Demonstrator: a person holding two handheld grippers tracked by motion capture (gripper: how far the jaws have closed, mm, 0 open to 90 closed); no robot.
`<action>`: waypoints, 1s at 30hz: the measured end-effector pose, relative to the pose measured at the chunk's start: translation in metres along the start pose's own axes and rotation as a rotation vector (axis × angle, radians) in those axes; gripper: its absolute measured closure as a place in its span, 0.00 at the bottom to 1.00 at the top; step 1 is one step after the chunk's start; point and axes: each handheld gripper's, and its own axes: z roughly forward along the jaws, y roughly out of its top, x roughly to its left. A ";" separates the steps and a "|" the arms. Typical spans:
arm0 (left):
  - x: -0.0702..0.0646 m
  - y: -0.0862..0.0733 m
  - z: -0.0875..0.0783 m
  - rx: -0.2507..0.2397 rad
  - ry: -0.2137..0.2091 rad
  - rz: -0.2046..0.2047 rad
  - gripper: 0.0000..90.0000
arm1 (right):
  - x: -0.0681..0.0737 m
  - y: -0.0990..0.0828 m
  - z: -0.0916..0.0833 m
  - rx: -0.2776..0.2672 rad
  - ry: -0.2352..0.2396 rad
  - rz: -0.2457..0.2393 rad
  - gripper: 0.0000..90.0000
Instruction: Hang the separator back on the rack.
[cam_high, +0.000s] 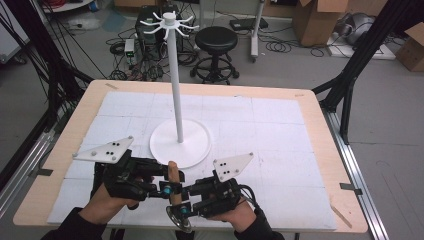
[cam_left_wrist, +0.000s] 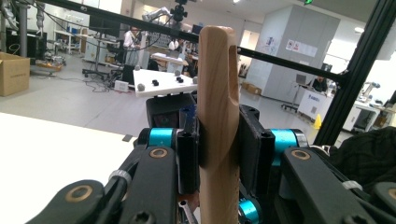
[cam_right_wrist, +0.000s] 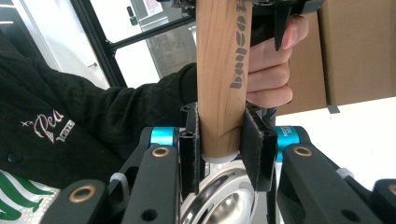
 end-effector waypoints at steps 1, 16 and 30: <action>-0.001 0.000 0.000 -0.003 0.008 0.000 0.79 | 0.000 0.000 0.000 0.000 0.001 0.001 0.78; -0.011 0.008 0.002 0.031 0.413 0.044 0.80 | 0.007 0.005 -0.007 -0.035 -0.374 -0.093 0.46; -0.013 0.007 0.009 0.016 0.488 0.022 0.80 | 0.009 0.003 -0.005 0.001 -0.458 -0.113 0.79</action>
